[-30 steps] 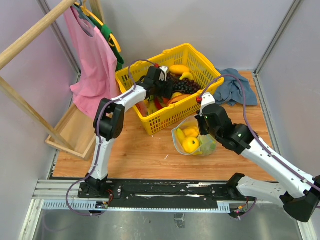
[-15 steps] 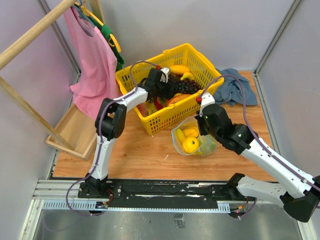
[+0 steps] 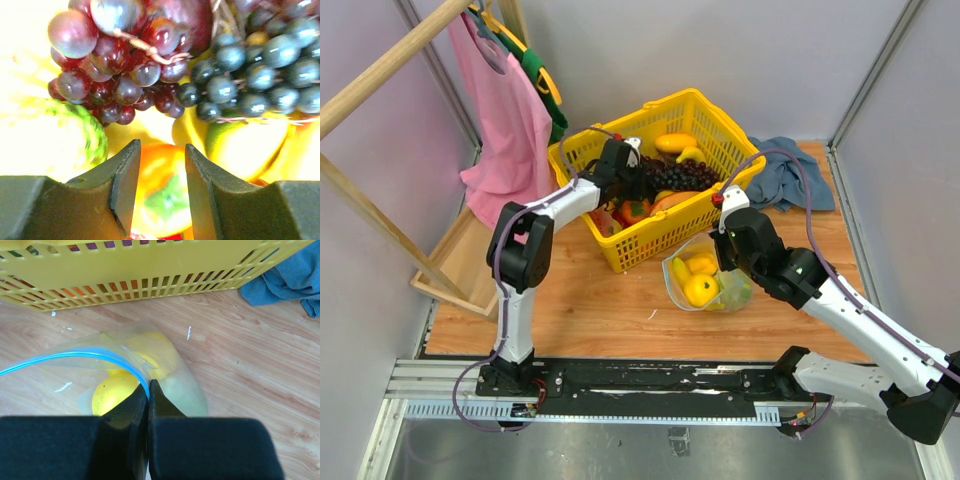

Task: Place the food in the zip-top bag and seal the zipper
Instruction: Pick up the fake fruit from the bin.

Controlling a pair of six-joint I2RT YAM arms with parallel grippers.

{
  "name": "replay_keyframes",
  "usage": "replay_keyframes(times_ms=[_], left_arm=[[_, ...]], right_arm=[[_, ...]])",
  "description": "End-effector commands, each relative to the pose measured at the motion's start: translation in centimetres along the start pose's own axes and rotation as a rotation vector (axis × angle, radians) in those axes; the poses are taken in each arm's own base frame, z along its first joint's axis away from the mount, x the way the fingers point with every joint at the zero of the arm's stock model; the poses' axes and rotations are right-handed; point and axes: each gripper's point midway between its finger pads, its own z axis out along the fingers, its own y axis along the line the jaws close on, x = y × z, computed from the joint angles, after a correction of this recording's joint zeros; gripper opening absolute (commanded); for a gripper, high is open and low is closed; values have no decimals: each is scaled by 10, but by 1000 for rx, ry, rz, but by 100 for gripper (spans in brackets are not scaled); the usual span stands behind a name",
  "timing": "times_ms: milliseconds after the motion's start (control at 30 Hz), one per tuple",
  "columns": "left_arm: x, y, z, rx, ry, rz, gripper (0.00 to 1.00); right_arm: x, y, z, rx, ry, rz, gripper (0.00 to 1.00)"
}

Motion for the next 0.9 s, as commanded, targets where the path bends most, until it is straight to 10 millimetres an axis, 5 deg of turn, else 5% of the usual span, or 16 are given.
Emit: replay_keyframes(times_ms=[0,200,367,467,867], left_arm=[[-42,-9,-42,-4,-113,-7,44],[-57,-11,-64,-8,-161,-15,45],[-28,-3,-60,-54,-46,-46,83],[-6,6,-57,-92,19,-60,91],[42,17,-14,-165,179,-42,97]], right_arm=[[-2,-3,-1,7,-11,25,1],[-5,-3,-3,2,-22,31,1],[-5,-4,-4,2,-26,32,1],[-4,-5,-4,7,-26,34,1],[-2,-2,0,-2,-17,33,1]])
